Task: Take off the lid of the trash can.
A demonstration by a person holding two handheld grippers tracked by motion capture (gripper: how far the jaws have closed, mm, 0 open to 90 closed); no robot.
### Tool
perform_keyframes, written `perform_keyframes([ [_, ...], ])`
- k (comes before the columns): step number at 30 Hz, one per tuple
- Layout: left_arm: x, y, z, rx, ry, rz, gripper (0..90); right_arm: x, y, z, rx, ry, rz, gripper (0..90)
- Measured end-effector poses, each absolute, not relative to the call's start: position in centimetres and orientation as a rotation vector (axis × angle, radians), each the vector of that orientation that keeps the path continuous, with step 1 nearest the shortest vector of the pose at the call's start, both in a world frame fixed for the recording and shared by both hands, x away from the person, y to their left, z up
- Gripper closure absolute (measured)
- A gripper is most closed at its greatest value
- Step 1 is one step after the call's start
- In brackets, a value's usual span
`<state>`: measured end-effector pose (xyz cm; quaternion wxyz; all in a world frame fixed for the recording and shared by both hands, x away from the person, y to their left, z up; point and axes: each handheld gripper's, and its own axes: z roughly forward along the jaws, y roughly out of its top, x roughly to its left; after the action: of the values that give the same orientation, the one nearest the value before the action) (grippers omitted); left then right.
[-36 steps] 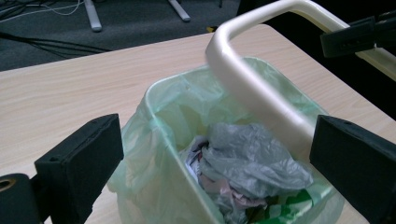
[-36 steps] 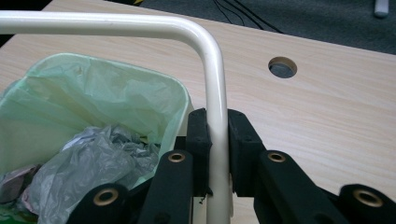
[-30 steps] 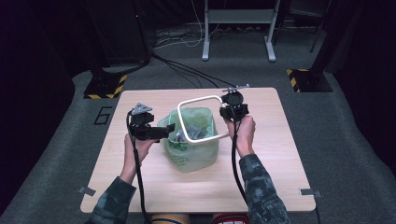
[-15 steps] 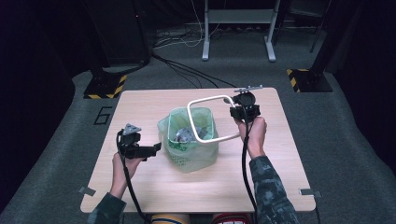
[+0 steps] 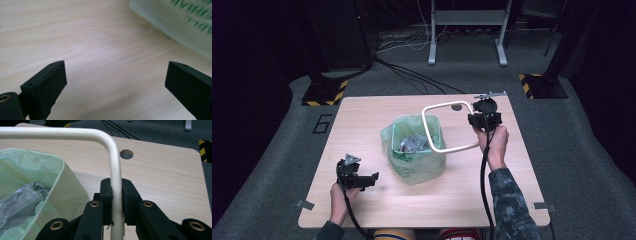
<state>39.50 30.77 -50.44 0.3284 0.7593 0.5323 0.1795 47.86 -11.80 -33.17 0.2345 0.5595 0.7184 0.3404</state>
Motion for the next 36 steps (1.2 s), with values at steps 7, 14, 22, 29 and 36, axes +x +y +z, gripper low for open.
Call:
perform_keyframes([
  [7, 39.5, 30.8, -51.9, 2.021, 1.408, 0.483, 3.0, 47.7, -13.6, -33.3, 1.564, 1.945, 0.933, 80.6],
  [14, 39.2, 30.3, -52.8, 2.008, 1.385, 0.561, 2.4, 47.4, -15.1, -33.6, 1.587, 1.925, 0.922, 80.6],
  [22, 39.3, 30.3, -53.0, 1.988, 1.380, 0.576, 2.2, 46.9, -17.0, -34.2, 1.608, 1.897, 0.908, 80.6],
  [29, 39.3, 30.2, -53.0, 1.986, 1.383, 0.577, 2.3, 46.6, -18.5, -34.7, 1.628, 1.868, 0.894, 80.6],
  [36, 39.3, 30.2, -53.0, 1.982, 1.388, 0.578, 2.4, 46.4, -19.6, -35.7, 1.650, 1.843, 0.878, 80.6],
])
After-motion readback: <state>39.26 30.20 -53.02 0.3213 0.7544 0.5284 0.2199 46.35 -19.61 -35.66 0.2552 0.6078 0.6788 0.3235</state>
